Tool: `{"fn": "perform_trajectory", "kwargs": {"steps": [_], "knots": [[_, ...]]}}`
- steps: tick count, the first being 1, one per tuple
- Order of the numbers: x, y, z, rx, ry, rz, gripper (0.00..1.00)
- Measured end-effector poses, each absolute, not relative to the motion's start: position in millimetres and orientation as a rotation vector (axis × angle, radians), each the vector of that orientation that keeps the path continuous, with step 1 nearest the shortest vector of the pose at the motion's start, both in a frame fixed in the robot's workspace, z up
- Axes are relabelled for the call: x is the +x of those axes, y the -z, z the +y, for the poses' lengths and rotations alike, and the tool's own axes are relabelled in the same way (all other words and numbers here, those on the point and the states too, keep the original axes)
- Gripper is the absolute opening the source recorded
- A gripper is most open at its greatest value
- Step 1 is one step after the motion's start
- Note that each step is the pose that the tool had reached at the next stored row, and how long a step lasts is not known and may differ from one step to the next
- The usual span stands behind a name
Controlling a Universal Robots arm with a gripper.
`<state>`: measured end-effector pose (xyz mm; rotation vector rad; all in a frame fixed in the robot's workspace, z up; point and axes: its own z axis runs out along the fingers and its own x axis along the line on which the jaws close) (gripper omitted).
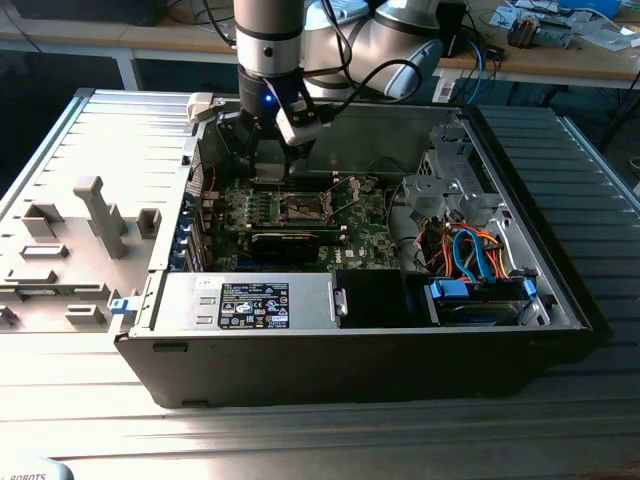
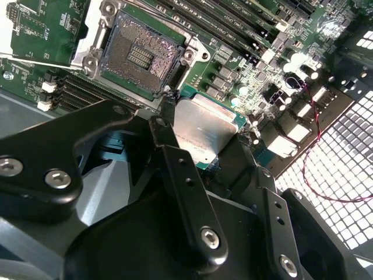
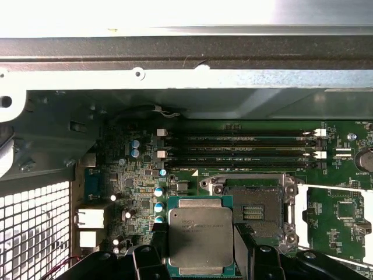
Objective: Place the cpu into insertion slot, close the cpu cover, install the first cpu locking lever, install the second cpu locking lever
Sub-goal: 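Place the cpu into insertion slot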
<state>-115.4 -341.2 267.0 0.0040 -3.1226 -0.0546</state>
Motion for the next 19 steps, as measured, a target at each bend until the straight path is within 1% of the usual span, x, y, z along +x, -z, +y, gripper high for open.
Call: {"fn": "perform_trajectory", "kwargs": {"steps": [19], "knots": [[-120.3, -266.9, -340.7, 0.004, 0.055, -3.123, 0.54]]}}
